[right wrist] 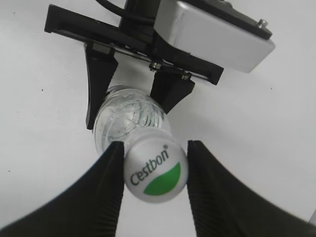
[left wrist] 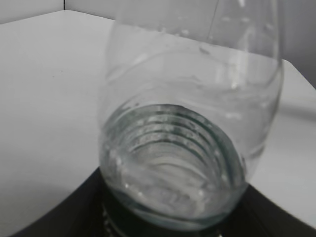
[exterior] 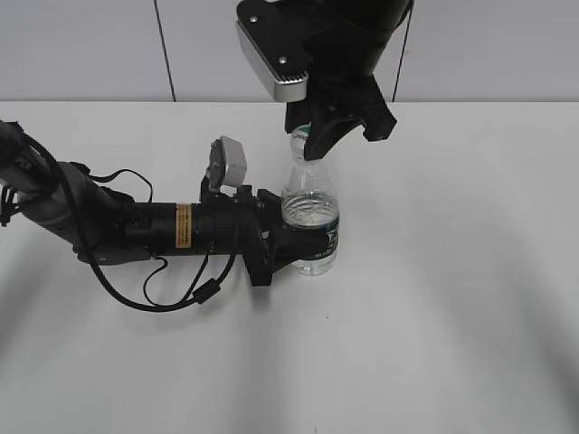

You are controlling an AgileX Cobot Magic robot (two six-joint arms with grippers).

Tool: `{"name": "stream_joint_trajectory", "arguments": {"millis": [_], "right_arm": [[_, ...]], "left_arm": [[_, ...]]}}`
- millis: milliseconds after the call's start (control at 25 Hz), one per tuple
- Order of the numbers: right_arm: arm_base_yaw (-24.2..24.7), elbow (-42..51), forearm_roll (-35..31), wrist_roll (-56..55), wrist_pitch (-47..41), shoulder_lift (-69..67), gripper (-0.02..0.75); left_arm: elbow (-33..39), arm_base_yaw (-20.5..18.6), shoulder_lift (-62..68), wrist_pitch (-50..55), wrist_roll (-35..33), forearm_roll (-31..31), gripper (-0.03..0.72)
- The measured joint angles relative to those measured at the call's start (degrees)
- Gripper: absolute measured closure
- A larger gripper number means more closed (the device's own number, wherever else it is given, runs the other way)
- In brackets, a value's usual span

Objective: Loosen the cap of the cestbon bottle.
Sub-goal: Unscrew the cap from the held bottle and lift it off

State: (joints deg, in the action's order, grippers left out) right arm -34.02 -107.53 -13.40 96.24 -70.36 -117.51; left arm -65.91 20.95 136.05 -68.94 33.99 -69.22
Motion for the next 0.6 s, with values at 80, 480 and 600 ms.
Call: {"name": "stream_joint_trajectory", "arguments": {"millis": [80, 480, 600], "right_arm": [[0.00, 0.00, -0.12, 0.00, 0.00, 0.27, 0.438], [0.00, 0.05, -0.74, -2.40, 0.06, 1.23, 0.438], [0.00, 0.05, -1.35, -4.88, 0.06, 2.62, 0.439]], "left_arm": [[0.00, 0.00, 0.00, -0.06, 0.05, 0.00, 0.312], [0.00, 0.00, 0.00, -0.12, 0.17, 0.18, 0.315], [0.00, 0.09, 0.00, -0.07, 0.12, 0.28, 0.315]]}}
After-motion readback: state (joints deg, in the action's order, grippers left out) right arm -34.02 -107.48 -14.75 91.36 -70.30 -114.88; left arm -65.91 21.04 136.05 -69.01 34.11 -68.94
